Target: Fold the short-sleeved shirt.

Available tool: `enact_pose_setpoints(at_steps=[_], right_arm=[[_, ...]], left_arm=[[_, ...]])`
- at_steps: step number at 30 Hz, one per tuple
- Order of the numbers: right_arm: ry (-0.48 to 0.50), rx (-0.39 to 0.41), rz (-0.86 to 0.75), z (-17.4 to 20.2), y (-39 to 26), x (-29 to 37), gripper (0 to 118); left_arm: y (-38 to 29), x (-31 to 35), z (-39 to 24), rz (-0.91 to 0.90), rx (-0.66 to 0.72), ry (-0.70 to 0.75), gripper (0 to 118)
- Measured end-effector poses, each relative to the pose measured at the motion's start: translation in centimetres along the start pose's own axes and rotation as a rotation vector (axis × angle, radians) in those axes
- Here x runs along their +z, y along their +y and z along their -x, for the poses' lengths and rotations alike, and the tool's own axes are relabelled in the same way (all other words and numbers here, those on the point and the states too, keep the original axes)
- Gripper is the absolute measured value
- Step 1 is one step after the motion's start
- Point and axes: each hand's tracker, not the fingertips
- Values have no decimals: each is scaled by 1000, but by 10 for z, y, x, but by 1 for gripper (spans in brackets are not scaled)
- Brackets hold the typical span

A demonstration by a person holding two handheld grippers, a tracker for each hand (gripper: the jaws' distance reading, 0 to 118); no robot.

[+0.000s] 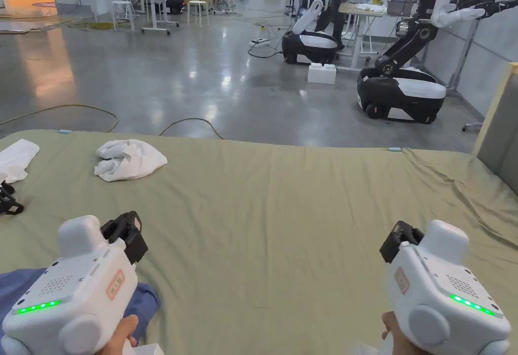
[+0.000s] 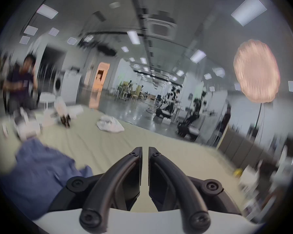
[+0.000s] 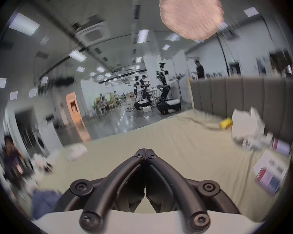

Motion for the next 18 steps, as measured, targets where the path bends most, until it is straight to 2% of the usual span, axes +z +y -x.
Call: enact_pose_setpoints(at_steps=[1,2,3,4,6,8,11,13,14,16,18], right_arm=[[11,-70,-5,-4,2,0,0],[9,-87,-6,-5,2,-1,0],[8,-47,-9,-4,2,-3,0],[14,53,-9,2,3,-4,0],[51,324,-40,15,1,-3,0],[44,749,-112,33,-8,1,0],[57,1248,-195,46,-26,4,0],[25,1523,-231,47,-39,2,0],[29,1600,-252,45,-43,2,0],[60,1642,-270,44,-45,4,0],[72,1605,-254,47,-38,14,0]], left_arm=[[1,-1,5,-7,86,-3,9],[2,0,7,-15,131,5,9],[4,-1,5,-15,87,20,9],[6,-2,-3,-15,-30,39,9],[4,-4,-26,8,-398,69,9],[-8,-7,-47,9,-844,129,9],[-26,-3,-63,-15,-1304,146,9],[-34,0,-66,-64,-1522,142,9],[-34,11,-74,-85,-1599,149,9],[-37,12,-76,-75,-1698,157,9],[-36,13,-77,-84,-1729,182,9]])
